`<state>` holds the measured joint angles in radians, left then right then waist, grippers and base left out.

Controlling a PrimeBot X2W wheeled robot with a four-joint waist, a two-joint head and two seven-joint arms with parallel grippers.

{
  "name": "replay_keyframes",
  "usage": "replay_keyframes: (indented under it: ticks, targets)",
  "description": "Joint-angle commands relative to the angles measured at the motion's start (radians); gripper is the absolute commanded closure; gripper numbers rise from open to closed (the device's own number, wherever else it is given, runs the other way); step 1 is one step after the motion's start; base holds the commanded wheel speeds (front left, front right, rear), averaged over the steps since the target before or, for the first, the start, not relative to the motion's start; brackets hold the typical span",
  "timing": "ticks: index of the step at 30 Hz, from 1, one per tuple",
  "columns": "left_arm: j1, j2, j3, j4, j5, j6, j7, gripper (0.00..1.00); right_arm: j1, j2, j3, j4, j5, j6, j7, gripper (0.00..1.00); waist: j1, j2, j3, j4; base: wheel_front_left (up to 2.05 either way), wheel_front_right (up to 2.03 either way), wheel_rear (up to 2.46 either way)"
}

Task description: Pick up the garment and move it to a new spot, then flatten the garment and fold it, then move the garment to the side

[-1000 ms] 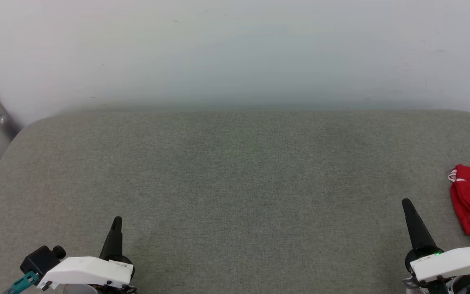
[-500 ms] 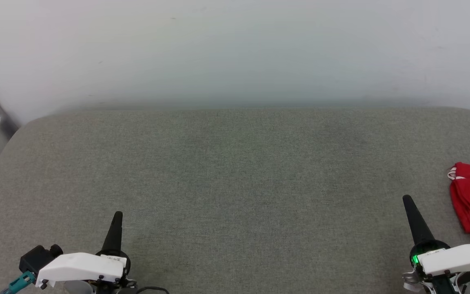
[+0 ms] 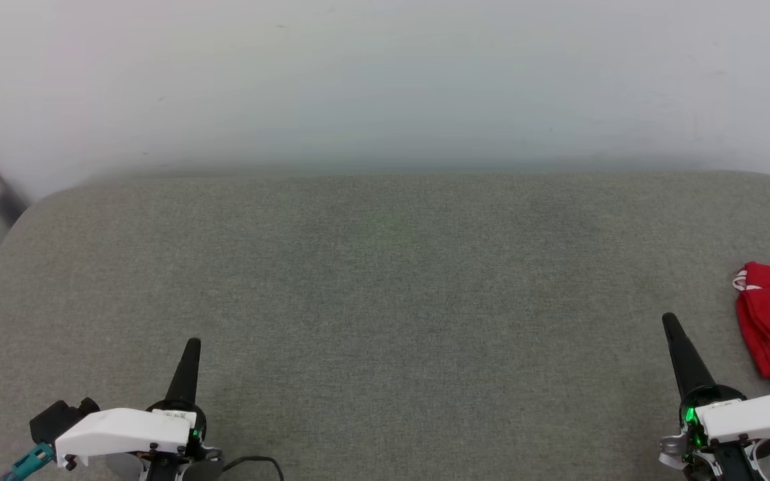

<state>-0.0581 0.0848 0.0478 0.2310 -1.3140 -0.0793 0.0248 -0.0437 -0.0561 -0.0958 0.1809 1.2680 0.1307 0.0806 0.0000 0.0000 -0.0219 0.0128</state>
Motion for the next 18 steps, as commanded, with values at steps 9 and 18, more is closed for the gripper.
replay_keyframes:
  ticks: [9, 18]
  targets:
    - [-0.03, -0.009, 0.021, 0.001, -0.081, -0.019, 0.026, 1.0, -0.033, 0.004, -0.007, 0.014, 0.093, 0.0, 0.011, 1.0, 0.0, 0.0, 0.005, -0.003, 0.0, 0.0, 0.0]
    - [-0.038, -0.017, 0.035, 0.005, -0.145, -0.029, 0.045, 1.0, -0.045, 0.005, -0.01, 0.029, 0.166, 0.0, 0.018, 1.0, 0.0, 0.0, 0.01, -0.005, 0.0, 0.0, 0.0]
